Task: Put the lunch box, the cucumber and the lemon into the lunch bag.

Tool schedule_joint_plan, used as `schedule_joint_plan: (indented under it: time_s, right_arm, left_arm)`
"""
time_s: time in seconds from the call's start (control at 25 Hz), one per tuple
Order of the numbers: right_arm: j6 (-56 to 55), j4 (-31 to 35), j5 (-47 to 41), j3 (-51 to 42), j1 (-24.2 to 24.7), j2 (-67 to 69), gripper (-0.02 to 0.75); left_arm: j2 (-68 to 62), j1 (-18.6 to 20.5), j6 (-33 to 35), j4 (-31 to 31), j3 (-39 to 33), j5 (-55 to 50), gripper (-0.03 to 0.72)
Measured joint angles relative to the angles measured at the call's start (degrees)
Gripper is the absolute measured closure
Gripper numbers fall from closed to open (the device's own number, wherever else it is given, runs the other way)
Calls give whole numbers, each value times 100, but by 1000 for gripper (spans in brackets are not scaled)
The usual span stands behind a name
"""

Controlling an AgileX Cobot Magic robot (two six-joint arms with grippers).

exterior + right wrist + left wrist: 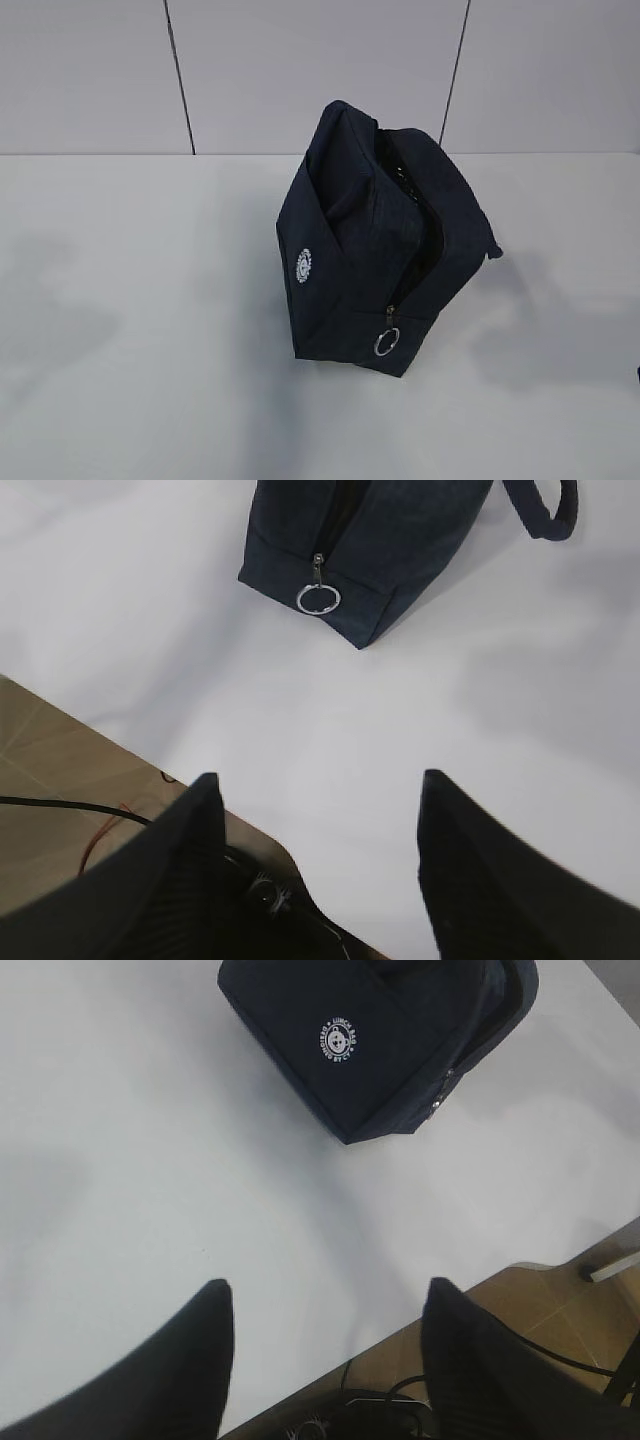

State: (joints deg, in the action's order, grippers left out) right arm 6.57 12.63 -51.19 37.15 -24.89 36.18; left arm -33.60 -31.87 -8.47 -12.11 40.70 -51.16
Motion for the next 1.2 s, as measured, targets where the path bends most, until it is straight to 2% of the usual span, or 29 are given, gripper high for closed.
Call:
schedule_joint_plan:
  time_s: [0.16, 0.28, 0.52, 0.96, 1.2]
  right_arm:
    - [-215, -322, 27, -53, -89, 0, 273]
    - [-450, -538, 405, -306, -89, 0, 272]
    - [-531, -491, 1285, -923, -89, 0, 273]
    - [-522, -276, 1874, -1179, -116, 567, 272]
    - [-457, -226, 2652, -1179, -494, 1391, 272]
  left_arm:
    - [0, 0, 0, -12, 0, 0, 253]
    - [0, 0, 0, -21, 0, 0, 253]
    - [0, 0, 0, -21, 0, 0, 253]
    - [0, 0, 0, -21, 0, 22, 254]
    - [0, 0, 0, -21, 0, 44, 253]
